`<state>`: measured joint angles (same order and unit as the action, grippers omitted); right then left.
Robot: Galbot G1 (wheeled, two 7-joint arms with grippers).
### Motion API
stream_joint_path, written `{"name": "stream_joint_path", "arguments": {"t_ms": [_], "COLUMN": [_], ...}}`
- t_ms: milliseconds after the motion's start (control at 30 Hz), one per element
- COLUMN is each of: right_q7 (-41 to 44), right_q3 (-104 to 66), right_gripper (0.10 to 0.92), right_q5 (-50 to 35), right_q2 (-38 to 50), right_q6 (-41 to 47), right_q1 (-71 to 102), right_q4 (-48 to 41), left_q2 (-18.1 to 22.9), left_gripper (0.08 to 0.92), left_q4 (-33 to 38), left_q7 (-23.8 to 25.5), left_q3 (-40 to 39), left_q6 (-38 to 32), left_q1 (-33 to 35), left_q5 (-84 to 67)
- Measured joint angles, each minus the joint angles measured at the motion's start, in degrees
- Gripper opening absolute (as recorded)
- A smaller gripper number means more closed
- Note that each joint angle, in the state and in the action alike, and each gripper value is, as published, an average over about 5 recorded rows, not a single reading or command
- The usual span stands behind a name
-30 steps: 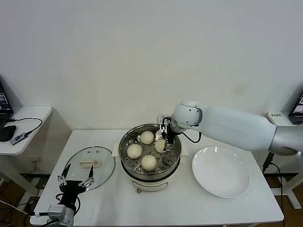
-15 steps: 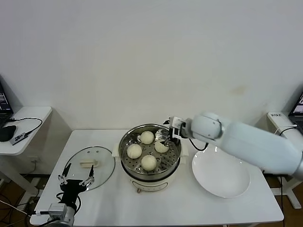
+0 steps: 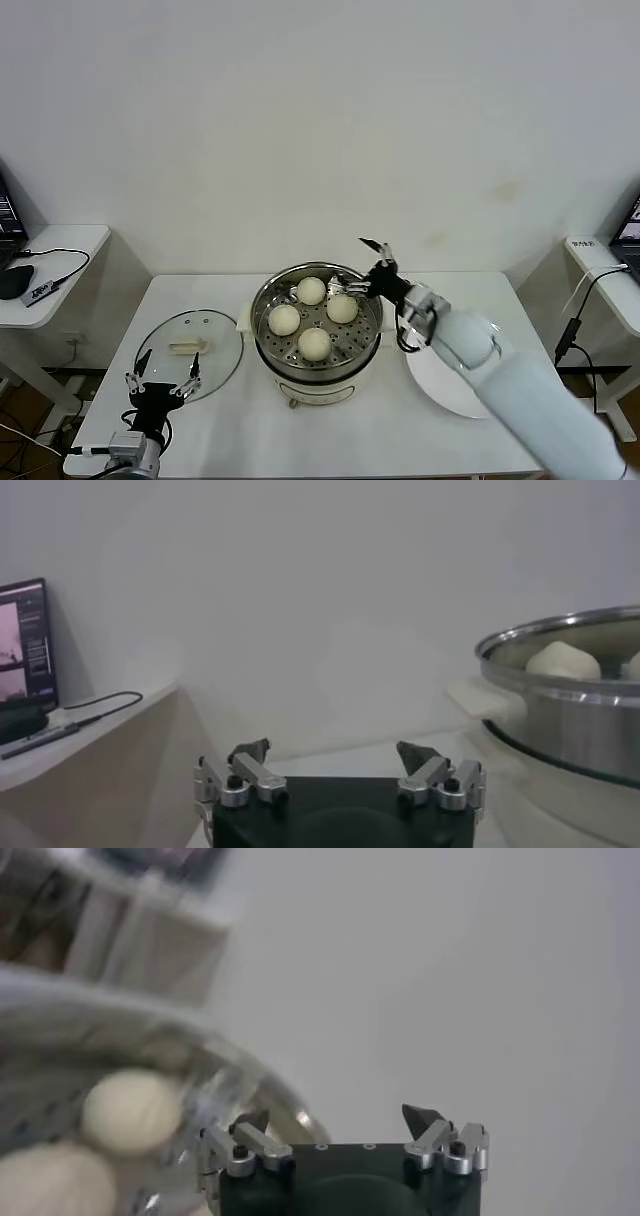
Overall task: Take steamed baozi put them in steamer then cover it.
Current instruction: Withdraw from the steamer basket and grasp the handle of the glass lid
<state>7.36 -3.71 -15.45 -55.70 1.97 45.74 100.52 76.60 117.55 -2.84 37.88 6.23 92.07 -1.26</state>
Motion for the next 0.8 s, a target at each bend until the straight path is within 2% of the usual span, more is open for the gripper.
{"name": "stream_joint_path", "arguments": {"t_ms": [167,400,800], "right_q7": [1.9,3.8,3.3], "right_q3": [-15.3,-31.7,-46.6], "right_gripper": [0.823,0.823,0.823], "right_q5": [1.0,2.5,5.6], "right_q2": [-6.7,-14.4,-23.2], "right_q6": [-3.8,-6.2,-10.1], "right_q1": [12.1,25.9,40.0], "right_q4": [1.6,4.9,7.5], "left_q2": [-1.0,-3.6,-10.3], "left_gripper": [0.823,0.823,0.823], "left_q4": [-1.4,-5.2,-14.7], "left_q7": [-1.2,-1.7,-0.1], "left_q3": [-0.1,0.4,-0.9], "left_q6": [-0.7,-4.1,-9.8], "left_q1": [-0.7,-2.3,-6.3], "left_q5": [6.8,24.9,55.7]}}
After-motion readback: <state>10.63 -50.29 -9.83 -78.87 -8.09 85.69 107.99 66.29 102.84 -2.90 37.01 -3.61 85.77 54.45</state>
